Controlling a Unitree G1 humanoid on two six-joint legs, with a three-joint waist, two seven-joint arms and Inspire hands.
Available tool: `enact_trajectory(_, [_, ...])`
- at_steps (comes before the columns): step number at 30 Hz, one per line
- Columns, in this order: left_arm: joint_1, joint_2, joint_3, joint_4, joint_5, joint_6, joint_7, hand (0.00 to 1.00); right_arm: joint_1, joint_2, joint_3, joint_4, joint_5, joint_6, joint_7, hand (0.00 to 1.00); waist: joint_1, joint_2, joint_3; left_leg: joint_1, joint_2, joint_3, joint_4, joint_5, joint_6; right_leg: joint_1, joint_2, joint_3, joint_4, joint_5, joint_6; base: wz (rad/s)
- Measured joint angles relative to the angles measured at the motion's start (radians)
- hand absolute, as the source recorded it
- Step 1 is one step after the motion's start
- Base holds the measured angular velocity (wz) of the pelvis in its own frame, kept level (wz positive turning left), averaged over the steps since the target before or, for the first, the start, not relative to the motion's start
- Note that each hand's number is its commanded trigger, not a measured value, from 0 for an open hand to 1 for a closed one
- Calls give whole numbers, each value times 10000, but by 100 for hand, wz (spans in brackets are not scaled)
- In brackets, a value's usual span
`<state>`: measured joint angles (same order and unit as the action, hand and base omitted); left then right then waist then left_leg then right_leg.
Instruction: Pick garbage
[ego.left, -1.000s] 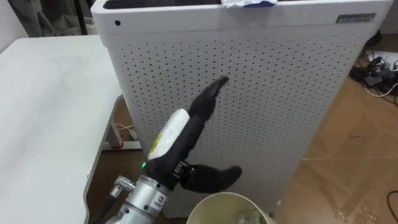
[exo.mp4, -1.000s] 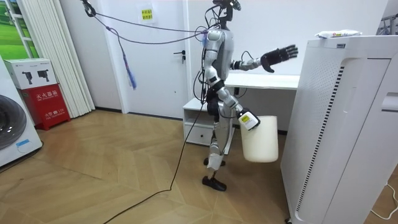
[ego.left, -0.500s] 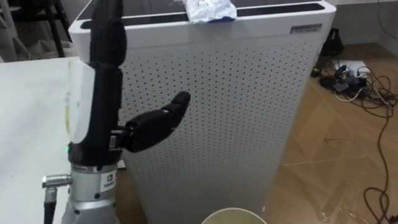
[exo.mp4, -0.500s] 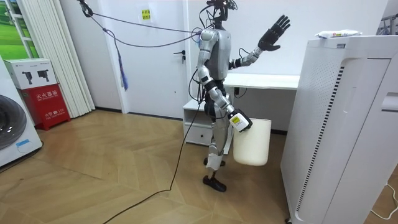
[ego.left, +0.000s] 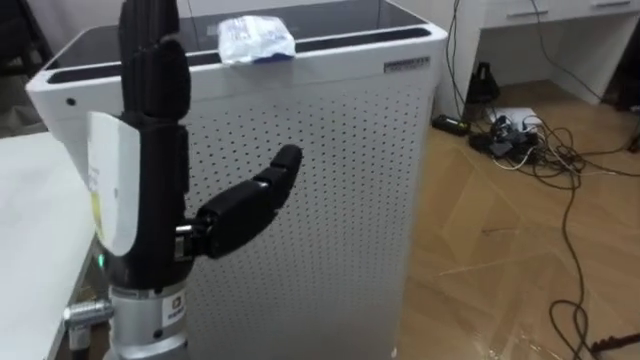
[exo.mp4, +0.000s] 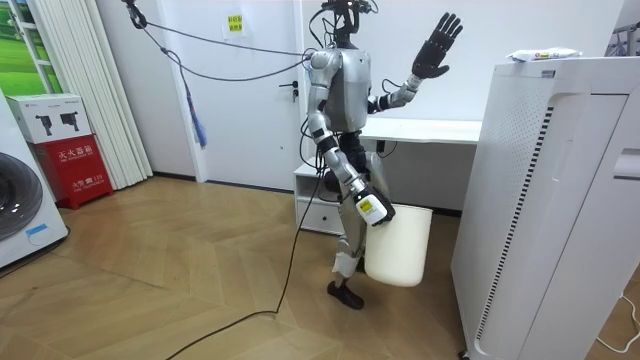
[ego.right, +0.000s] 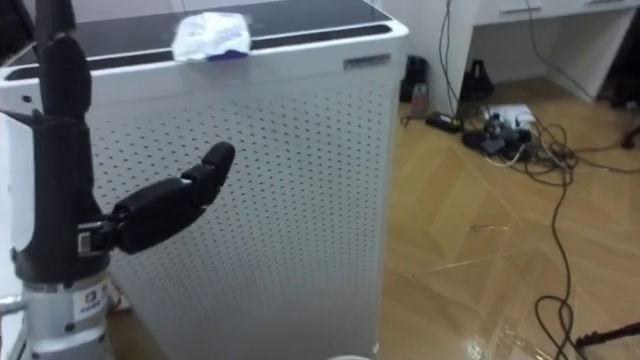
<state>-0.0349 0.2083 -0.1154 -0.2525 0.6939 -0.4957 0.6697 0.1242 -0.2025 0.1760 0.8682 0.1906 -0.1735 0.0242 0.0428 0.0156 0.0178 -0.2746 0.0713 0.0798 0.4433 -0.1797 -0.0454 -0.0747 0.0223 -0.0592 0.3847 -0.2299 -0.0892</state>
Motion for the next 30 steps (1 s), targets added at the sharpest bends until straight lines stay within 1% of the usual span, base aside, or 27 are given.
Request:
enact_trajectory(1, [1,1,15,-19,76,-6,25,0,1,-6,0,44,1,0,9,100,29,5,-13,-25,3,-85,-511,167,7,17,28,7,24,-52,30,-52])
enact_trajectory(2, [5,11,71,-49,254,-95,78,0,4,-22,-10,60,-10,1,22,100,140,-9,-46,-25,8,-232,-987,780,23,0,33,42,128,-209,140,-49])
enact_trajectory(3, [9,17,136,-67,517,-127,158,0,-20,-18,-26,59,-18,1,15,100,166,33,-140,105,-81,-258,-1187,1177,173,6,-21,5,134,-296,239,-47])
enact_trajectory(4, [17,27,173,-75,668,-127,197,0,-28,-19,-27,59,-22,1,16,100,171,-25,-164,174,-149,-264,-1263,1270,222,9,-60,-11,132,-313,262,-37])
enact_trajectory(5, [110,59,256,-116,947,-129,238,0,-32,-32,-36,58,-48,1,26,100,216,-107,-162,307,-305,-282,-1395,1585,353,49,-197,-182,85,-363,343,-29])
enact_trajectory(6, [218,108,371,-136,1233,-117,253,0,-33,-12,-38,49,-56,3,25,100,191,-216,-169,382,-438,-295,-1378,1538,400,153,-360,-358,-61,-398,399,-18])
enact_trajectory(7, [233,136,392,-139,1321,-108,250,0,-32,-12,-41,45,-56,2,20,100,151,-240,-153,414,-487,-326,-1383,1513,429,253,-405,-412,-163,-407,415,3])
enact_trajectory(9, [226,229,392,-314,1521,-99,242,0,-33,-15,-82,-23,-52,2,-64,100,133,-296,-155,486,-611,-330,-1352,1285,514,464,-580,-546,-430,-460,514,9])
enact_trajectory(10, [225,238,398,-404,1520,-93,243,0,-32,-16,-81,-75,-55,3,-95,100,149,-301,-153,500,-635,-323,-1352,1238,526,482,-626,-561,-445,-492,555,0])
enact_trajectory(12, [207,270,400,-678,1518,-59,253,0,-40,-45,-34,-346,-33,8,-123,100,201,-287,-152,571,-752,-270,-1301,1039,586,606,-767,-563,-539,-578,662,0])
enact_trajectory(13, [195,294,400,-714,1517,-52,254,0,-40,-44,-19,-436,-20,9,-114,100,201,-287,-152,597,-794,-274,-1298,1006,593,665,-797,-569,-600,-592,686,0])
enact_trajectory(14, [172,330,399,-764,1517,-18,254,0,-41,-39,-18,-624,9,9,-83,100,192,-286,-150,633,-851,-278,-1297,956,617,718,-868,-588,-605,-632,750,5])
enact_trajectory(16, [170,388,398,-866,1522,98,255,0,-60,-27,-11,-837,30,8,-20,100,187,-270,-137,680,-929,-280,-1274,846,652,809,-947,-646,-591,-671,818,5])
enact_trajectory(18, [63,417,369,-896,1560,178,280,0,-78,21,-5,-984,40,8,12,100,175,-252,-122,681,-1040,-290,-1234,745,716,846,-1091,-835,-552,-756,914,9])
enact_trajectory(19, [20,431,364,-898,1635,213,303,0,-99,44,-5,-984,46,9,2,100,191,-246,-119,686,-1065,-288,-1224,700,737,850,-1119,-838,-529,-786,945,8])
enact_trajectory(20, [-44,476,365,-898,1660,234,338,0,-150,102,3,-982,29,15,-9,100,174,-252,-89,734,-1169,-293,-1208,651,781,857,-1210,-866,-379,-857,1009,8])
enact_trajectory(21, [-81,470,366,-897,1661,251,343,0,-149,117,-1,-976,27,15,-27,100,165,-219,-69,822,-1198,-296,-1188,540,832,864,-1281,-999,-151,-906,1085,7])
enact_trajectory(22, [-95,473,370,-898,1660,251,343,0,-149,115,-4,-960,27,19,-38,100,177,-208,-50,860,-1205,-292,-1145,466,864,862,-1290,-1072,-32,-909,1090,0])
enact_trajectory(23, [-102,480,391,-902,1709,281,346,0,-146,125,-2,-956,27,73,-32,100,188,-174,-51,923,-1222,-281,-1071,364,902,884,-1310,-1173,118,-909,1090,0])
enact_trajectory(24, [-132,507,411,-906,1863,321,352,0,-147,142,0,-957,22,139,-27,100,176,-159,-47,935,-1238,-282,-967,271,955,982,-1354,-1361,106,-908,1091,0])
enact_trajectory(25, [-149,508,432,-906,1977,331,356,0,-147,138,-1,-957,21,150,-28,100,175,-152,-36,936,-1253,-281,-929,246,983,1021,-1378,-1391,72,-908,1091,9])
enact_trajectory(26, [-224,516,441,-905,2230,400,368,0,-154,121,-5,-956,9,169,-49,100,174,-134,33,913,-1303,-293,-800,194,1041,1132,-1407,-1370,-48,-909,1094,6])
enact_trajectory(28, [-345,516,441,-905,2533,478,399,0,-191,118,-12,-924,6,222,-86,100,165,-70,71,746,-1352,-313,-610,141,1120,1113,-1405,-1357,-103,-907,1104,9])
enact_trajectory(29, [-465,539,447,-904,2599,507,415,0,-236,141,12,-853,0,223,-90,100,191,-59,78,657,-1378,-333,-588,126,1148,1086,-1413,-1387,-198,-900,1122,6])
enact_trajectory(30, [-571,575,479,-903,2599,522,454,0,-302,152,84,-740,2,225,-50,100,214,-59,77,576,-1385,-350,-589,128,1157,1102,-1398,-1447,-435,-838,1237,0])
